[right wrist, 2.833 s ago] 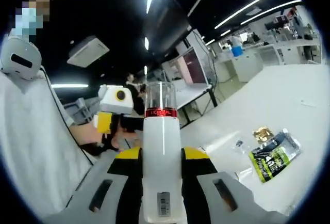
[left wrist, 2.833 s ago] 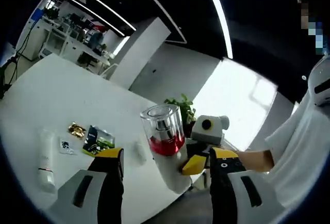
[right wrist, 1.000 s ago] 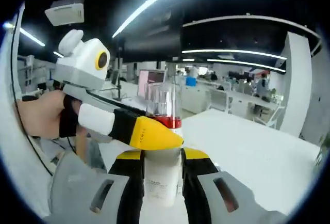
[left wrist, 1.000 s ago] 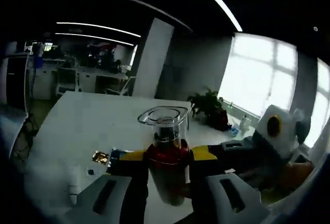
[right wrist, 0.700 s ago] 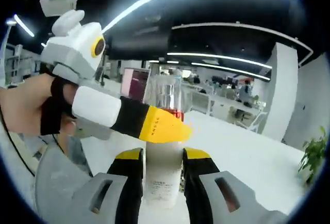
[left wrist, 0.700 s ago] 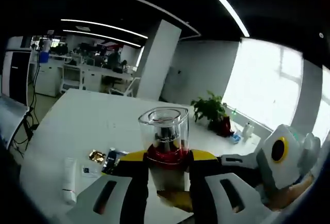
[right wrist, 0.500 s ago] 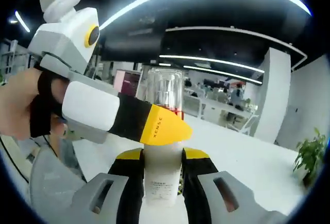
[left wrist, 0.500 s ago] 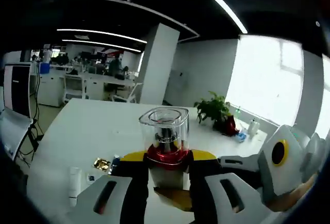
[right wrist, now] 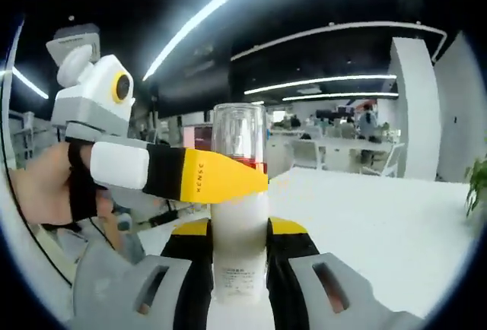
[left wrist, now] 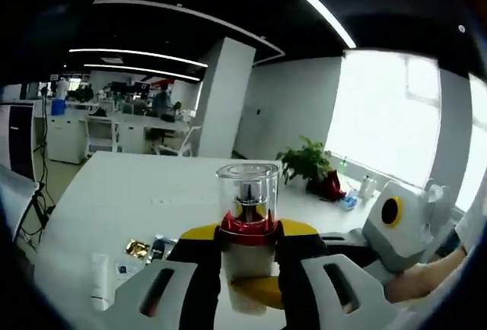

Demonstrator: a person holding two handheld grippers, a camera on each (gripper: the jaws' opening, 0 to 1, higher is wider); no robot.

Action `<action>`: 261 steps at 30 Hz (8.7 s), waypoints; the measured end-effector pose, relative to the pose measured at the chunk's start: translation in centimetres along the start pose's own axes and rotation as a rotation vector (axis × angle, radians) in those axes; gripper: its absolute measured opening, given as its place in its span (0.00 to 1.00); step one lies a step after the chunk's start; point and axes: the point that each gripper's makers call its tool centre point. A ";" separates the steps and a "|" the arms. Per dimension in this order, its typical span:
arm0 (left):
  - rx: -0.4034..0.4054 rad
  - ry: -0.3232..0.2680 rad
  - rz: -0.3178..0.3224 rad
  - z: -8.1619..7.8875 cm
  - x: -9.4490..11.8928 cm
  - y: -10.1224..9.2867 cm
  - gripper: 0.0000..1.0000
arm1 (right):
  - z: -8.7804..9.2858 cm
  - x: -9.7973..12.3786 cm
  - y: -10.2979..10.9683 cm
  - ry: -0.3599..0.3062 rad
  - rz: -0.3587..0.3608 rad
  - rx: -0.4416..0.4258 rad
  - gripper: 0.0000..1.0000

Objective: Arrange the skincare products in the storage area until every visible bottle or jar stands upright without overlapping.

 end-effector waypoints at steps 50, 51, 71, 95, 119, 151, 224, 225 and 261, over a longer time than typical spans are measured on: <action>-0.111 0.048 0.761 -2.4 1.4 -8.4 0.26 | -4.3 7.1 2.4 -0.237 -0.824 -0.331 0.25; -0.105 0.053 0.754 -2.4 1.3 -8.3 0.26 | -4.3 7.1 2.3 -0.236 -0.824 -0.332 0.25; -0.180 0.129 0.433 -1.3 -2.1 -6.8 0.24 | -2.7 4.9 -0.9 -0.043 -0.510 -0.141 0.31; -0.078 0.053 -0.012 -2.0 -4.9 -2.9 0.23 | -1.9 1.7 -4.8 -0.020 0.195 0.001 0.32; -0.170 0.030 0.050 -2.3 -4.7 -4.7 0.24 | -1.6 2.8 -5.9 -0.085 0.082 -0.067 0.25; -0.339 0.101 0.705 -2.9 -0.6 -9.6 0.27 | -3.7 7.2 -0.5 -0.183 -0.533 -0.081 0.26; -0.603 0.541 0.589 15.7 -7.7 -4.9 0.25 | 16.4 0.7 -3.5 0.426 -0.374 0.313 0.27; -0.602 0.544 0.589 15.9 -7.8 -4.7 0.25 | 16.7 0.6 -3.6 0.428 -0.372 0.311 0.27; -0.626 0.597 0.580 20.6 -10.2 -2.9 0.25 | 21.9 -1.2 -5.4 0.505 -0.330 0.353 0.27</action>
Point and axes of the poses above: the point that each gripper's makers call its tool centre point, and the gripper's own axes: x roughly backward along the fingers, y roughly to its left, z roughly out of its underside, and after that the axes turned 9 degrees about y, right-handed
